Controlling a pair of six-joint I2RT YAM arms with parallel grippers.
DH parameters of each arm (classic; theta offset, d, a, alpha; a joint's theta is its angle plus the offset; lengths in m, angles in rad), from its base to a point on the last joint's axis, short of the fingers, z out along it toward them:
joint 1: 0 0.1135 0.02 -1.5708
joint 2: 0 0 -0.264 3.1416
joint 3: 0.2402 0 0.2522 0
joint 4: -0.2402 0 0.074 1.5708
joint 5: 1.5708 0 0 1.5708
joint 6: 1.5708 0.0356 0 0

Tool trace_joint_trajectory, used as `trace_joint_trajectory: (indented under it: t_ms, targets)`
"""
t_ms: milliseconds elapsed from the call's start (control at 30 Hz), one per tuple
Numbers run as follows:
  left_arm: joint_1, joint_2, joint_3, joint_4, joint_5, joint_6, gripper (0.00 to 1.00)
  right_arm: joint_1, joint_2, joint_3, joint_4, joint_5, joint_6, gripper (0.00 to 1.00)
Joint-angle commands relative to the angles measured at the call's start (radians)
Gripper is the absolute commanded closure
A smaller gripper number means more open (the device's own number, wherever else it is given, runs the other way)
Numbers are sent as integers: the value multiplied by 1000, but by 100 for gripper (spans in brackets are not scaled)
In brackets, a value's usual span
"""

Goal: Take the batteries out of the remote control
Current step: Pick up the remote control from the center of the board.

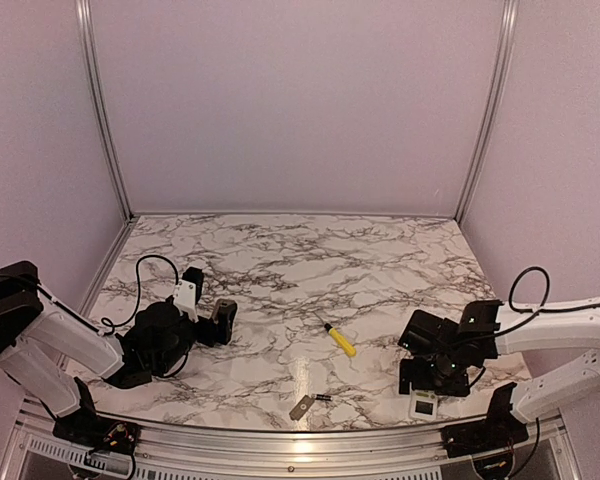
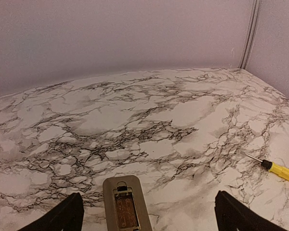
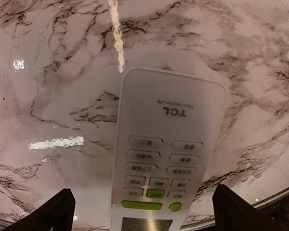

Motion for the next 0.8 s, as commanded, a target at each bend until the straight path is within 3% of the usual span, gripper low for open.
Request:
trace_joint_trajectory:
  t_ms: [0,167,433,567,767]
  targets:
    - [3,-8,-3,19,9,2,2,-10,9,-42,6,1,66,3]
    - [4,-10,-4,18,9,2,2,-11,27,-73,75,-12,61,12]
    - [4,-9,-3,16,9,4,2,-11,47,-74,87,17,67,37]
    - [3,-9,-4,19,10,5,2,-11,47,-74,126,25,45,68]
    - [4,-5,-5,34,46,5,2,-11,61,-34,150,82,-5,91]
